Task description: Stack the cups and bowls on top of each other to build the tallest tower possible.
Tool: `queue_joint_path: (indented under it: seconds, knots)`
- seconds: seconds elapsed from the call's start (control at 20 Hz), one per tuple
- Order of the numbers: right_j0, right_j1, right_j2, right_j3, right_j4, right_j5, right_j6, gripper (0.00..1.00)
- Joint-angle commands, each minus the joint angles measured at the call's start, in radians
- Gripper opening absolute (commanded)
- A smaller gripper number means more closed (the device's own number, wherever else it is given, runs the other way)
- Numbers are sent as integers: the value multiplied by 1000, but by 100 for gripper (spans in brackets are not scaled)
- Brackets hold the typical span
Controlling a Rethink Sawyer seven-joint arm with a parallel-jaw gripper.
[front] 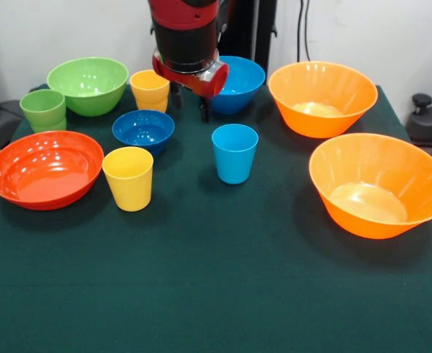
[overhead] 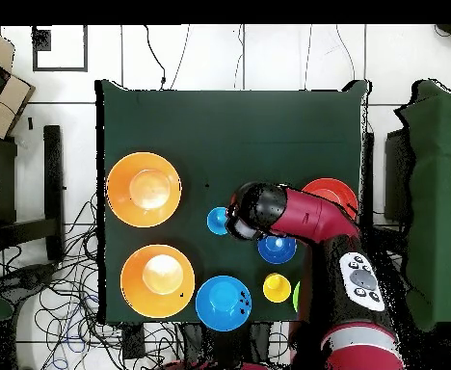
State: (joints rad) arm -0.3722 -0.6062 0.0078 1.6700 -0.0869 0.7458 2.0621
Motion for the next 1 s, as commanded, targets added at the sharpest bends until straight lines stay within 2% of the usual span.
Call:
queue_joint_path:
  seconds: [0.05,1.0]
  knots:
    - [-25,46,78,45,-87,-80,-74,100]
    - [-77,73,90,62,-152,-132,-76,100]
